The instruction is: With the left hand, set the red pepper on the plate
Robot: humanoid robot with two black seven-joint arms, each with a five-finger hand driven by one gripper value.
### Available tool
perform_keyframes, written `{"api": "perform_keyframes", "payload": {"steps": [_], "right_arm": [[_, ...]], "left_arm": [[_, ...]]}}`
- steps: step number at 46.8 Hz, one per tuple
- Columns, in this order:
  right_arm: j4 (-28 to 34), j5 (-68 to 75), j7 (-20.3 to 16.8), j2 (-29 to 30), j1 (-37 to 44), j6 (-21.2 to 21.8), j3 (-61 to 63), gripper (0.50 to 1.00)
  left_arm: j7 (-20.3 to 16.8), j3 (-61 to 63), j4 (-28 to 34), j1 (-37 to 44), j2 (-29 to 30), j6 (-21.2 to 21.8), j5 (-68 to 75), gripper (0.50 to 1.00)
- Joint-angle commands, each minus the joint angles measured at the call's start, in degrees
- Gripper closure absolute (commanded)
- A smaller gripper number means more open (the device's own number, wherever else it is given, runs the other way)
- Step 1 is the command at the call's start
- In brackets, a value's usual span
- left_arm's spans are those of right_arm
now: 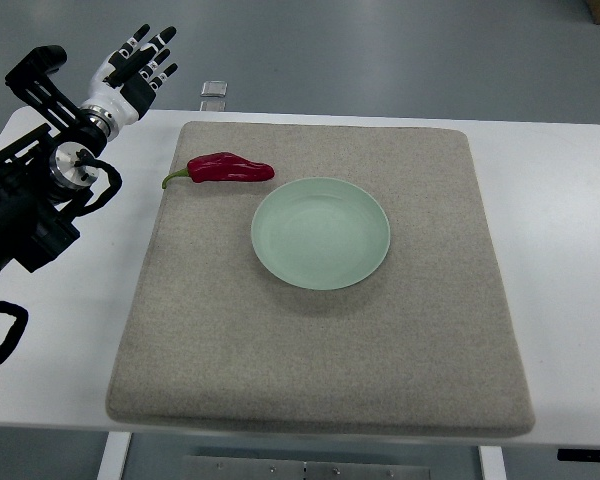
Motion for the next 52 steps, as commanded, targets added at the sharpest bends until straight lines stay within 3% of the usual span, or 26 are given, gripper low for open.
{"api": "perform_keyframes", "payload": {"steps": [1,26,33,42,52], "right_arm": [[0.0,0.0,0.0,0.0,0.0,0.0,0.0,0.568],[0.0,0.0,0.0,0.0,0.0,0.0,0.0,0.568],[0.0,0.0,0.0,0.0,0.0,0.0,0.0,0.568],[0.0,0.0,0.0,0.0,0.0,0.0,0.0,0.568],[0.0,0.0,0.0,0.0,0.0,0.0,0.0,0.568]], "left_arm": [[0.0,0.0,-0.5,-0.27,0.13,0.29,3.34,0.519],[0.09,0.0,-0.68,-2.38,-0.22,0.03,32.52,0.523],[0.09,0.27,-3.48,-2.99,0.04,-0.06,42.71,0.523],[0.09,3.51,-4.37,-4.13,0.04,-0.06,56.25,0.525],[0.0,12.65,-5.16,-6.33,-0.05,-0.06,60.65,0.525]]}}
